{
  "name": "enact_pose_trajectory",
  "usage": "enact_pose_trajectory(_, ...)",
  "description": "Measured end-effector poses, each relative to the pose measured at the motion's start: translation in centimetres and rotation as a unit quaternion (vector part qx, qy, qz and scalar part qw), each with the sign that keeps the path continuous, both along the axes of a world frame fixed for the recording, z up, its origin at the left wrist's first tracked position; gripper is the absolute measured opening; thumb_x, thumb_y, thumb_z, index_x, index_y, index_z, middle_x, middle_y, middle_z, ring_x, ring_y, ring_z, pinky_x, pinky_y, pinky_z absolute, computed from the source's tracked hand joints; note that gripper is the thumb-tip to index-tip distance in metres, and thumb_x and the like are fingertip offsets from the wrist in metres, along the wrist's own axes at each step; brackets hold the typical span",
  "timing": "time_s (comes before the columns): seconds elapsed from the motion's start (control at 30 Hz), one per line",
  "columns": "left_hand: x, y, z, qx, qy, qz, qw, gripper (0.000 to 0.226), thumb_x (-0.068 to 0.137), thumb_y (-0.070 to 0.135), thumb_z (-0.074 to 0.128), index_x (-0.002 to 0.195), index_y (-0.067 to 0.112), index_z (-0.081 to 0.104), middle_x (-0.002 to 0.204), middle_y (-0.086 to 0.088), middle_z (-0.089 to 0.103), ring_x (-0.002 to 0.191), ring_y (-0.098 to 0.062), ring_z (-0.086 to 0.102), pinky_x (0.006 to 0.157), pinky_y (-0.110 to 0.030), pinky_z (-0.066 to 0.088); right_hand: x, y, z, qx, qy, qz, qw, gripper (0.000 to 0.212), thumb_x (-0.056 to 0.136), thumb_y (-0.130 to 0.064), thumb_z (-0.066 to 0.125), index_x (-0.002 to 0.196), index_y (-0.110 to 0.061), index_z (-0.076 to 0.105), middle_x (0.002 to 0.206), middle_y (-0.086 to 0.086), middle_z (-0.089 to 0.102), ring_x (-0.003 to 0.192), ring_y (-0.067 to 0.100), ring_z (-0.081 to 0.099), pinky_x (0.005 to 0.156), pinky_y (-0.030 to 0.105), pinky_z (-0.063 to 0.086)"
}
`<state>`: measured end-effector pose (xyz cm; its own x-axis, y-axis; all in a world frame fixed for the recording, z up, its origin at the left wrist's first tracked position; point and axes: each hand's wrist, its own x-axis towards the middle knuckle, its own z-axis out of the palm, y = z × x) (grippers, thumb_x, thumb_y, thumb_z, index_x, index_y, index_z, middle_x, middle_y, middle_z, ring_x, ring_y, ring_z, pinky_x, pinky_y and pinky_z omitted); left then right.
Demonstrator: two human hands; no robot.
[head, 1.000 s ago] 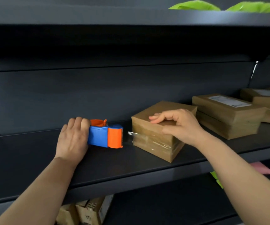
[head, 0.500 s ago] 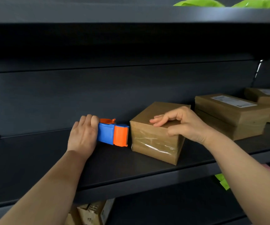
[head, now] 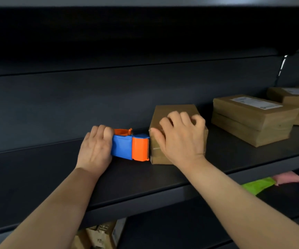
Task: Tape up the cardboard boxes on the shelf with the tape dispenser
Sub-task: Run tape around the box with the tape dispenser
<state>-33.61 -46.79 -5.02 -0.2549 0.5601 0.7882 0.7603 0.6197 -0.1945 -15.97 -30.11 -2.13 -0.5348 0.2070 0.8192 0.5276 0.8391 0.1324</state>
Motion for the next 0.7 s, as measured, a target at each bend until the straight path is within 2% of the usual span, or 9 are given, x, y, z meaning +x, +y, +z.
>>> enact_pose_trajectory(0.07,0.0,0.1,0.0,-0.002,-0.005,0.002,1.0,0.044,0.048,-0.018,0.065,0.084,0.002,0.051,0.079,-0.017,0.051,0.07,-0.036,0.05,0.059,-0.043,0.047,-0.6,0.4,-0.4,0.012,0.033,0.003,0.999,0.046,0.098,-0.053,0.035,0.084,-0.021,0.065,0.083,-0.001,0.058,0.08,0.02,0.053,0.079,0.04,0.03)
enact_pose_trajectory(0.2,0.2,0.1,0.2,-0.007,-0.008,0.005,1.0,0.047,0.044,-0.018,0.065,0.083,0.003,0.05,0.078,-0.017,0.051,0.069,-0.037,0.05,0.058,-0.042,0.047,-0.3,0.6,0.0,0.012,0.032,0.017,0.999,0.051,0.096,-0.059,0.037,0.081,-0.02,0.066,0.08,-0.001,0.058,0.08,0.021,0.053,0.08,0.041,0.032)
enact_pose_trajectory(0.27,0.2,0.2,0.2,-0.014,-0.01,0.012,1.0,0.046,0.044,-0.018,0.065,0.083,0.003,0.051,0.078,-0.017,0.051,0.069,-0.037,0.051,0.058,-0.042,0.046,-0.5,-0.4,1.2,-0.037,0.019,0.018,0.999,0.059,0.092,-0.067,0.035,0.083,-0.018,0.067,0.084,0.001,0.06,0.085,0.023,0.054,0.089,0.048,0.033)
enact_pose_trajectory(0.33,0.2,0.3,0.3,-0.02,-0.015,0.023,0.999,0.045,0.045,-0.015,0.066,0.084,0.002,0.053,0.079,-0.016,0.052,0.071,-0.037,0.052,0.059,-0.042,0.046,-1.5,-2.1,2.7,-0.112,-0.023,0.003,0.993,0.065,0.088,-0.072,0.033,0.094,-0.018,0.067,0.095,0.003,0.063,0.094,0.025,0.057,0.099,0.054,0.029)
enact_pose_trajectory(0.43,-0.1,-0.3,0.2,-0.013,-0.029,0.028,0.999,0.046,0.045,-0.014,0.068,0.085,0.004,0.053,0.079,-0.014,0.052,0.071,-0.035,0.051,0.059,-0.04,0.044,-3.5,-3.3,4.1,-0.223,-0.101,0.001,0.97,0.048,0.096,-0.055,0.035,0.123,-0.02,0.055,0.112,0.004,0.064,0.106,0.026,0.057,0.101,0.05,0.028)
enact_pose_trajectory(0.47,-0.1,-0.5,0.2,-0.008,-0.035,0.021,0.999,0.047,0.045,-0.013,0.069,0.085,0.006,0.053,0.079,-0.012,0.052,0.071,-0.034,0.051,0.059,-0.039,0.043,-3.7,-3.1,4.5,-0.227,-0.121,0.013,0.966,0.041,0.098,-0.045,0.038,0.129,-0.021,0.05,0.116,0.003,0.063,0.108,0.026,0.057,0.099,0.047,0.029)
enact_pose_trajectory(0.53,0.0,-0.8,0.2,-0.011,-0.041,-0.023,0.999,0.046,0.049,-0.008,0.071,0.087,0.009,0.053,0.081,-0.009,0.052,0.073,-0.033,0.051,0.062,-0.038,0.042,-3.2,-2.4,5.2,-0.227,-0.173,0.036,0.958,0.043,0.096,-0.031,0.041,0.139,-0.024,0.043,0.13,0.002,0.056,0.116,0.027,0.054,0.1,0.045,0.03)
enact_pose_trajectory(0.6,0.6,-0.7,0.2,-0.039,-0.032,-0.098,0.994,0.041,0.056,0.002,0.071,0.092,0.011,0.053,0.084,-0.007,0.053,0.076,-0.029,0.05,0.065,-0.038,0.041,-2.2,-2.1,5.7,-0.25,-0.214,0.068,0.942,0.05,0.094,-0.028,0.042,0.144,-0.026,0.04,0.145,-0.001,0.041,0.131,0.027,0.042,0.105,0.047,0.028)
enact_pose_trajectory(0.7,1.2,-0.5,0.5,-0.07,-0.007,-0.153,0.986,0.037,0.064,0.01,0.07,0.096,0.009,0.054,0.088,-0.008,0.054,0.077,-0.028,0.049,0.065,-0.037,0.042,-1.8,-2.2,6.2,-0.272,-0.223,0.088,0.932,0.046,0.091,-0.031,0.046,0.137,-0.03,0.05,0.137,0.0,0.04,0.135,0.025,0.03,0.105,0.052,0.027)
